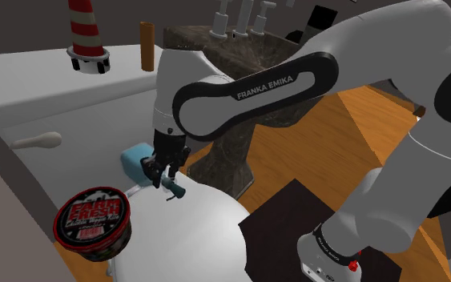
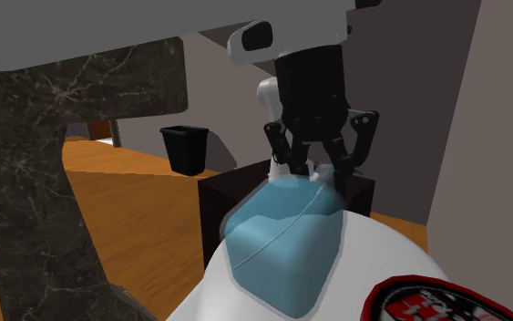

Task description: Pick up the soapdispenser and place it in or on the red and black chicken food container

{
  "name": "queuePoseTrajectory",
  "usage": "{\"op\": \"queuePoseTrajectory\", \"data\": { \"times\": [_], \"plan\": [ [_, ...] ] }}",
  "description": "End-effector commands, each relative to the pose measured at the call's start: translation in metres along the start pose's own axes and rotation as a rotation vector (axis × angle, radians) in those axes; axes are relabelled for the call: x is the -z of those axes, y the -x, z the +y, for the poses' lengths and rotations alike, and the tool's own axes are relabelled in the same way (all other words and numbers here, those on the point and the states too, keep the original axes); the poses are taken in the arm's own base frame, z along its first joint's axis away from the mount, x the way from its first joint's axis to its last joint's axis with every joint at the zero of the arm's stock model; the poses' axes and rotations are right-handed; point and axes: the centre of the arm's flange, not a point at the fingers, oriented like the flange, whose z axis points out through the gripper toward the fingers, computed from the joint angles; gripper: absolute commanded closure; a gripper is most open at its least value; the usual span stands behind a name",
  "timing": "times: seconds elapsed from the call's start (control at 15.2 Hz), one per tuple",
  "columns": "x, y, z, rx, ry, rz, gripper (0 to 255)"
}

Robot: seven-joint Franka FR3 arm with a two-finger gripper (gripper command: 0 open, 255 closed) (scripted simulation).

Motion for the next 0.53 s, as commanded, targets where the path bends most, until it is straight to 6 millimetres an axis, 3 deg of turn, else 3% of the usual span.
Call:
{"op": "queuePoseTrajectory", "data": {
  "times": [0.0,0.46],
  "plan": [
    [0.010,0.002,0.000,0.000,0.000,0.000,255],
    [0.046,0.005,-0.006,0.000,0.000,0.000,255]
  ]
}}
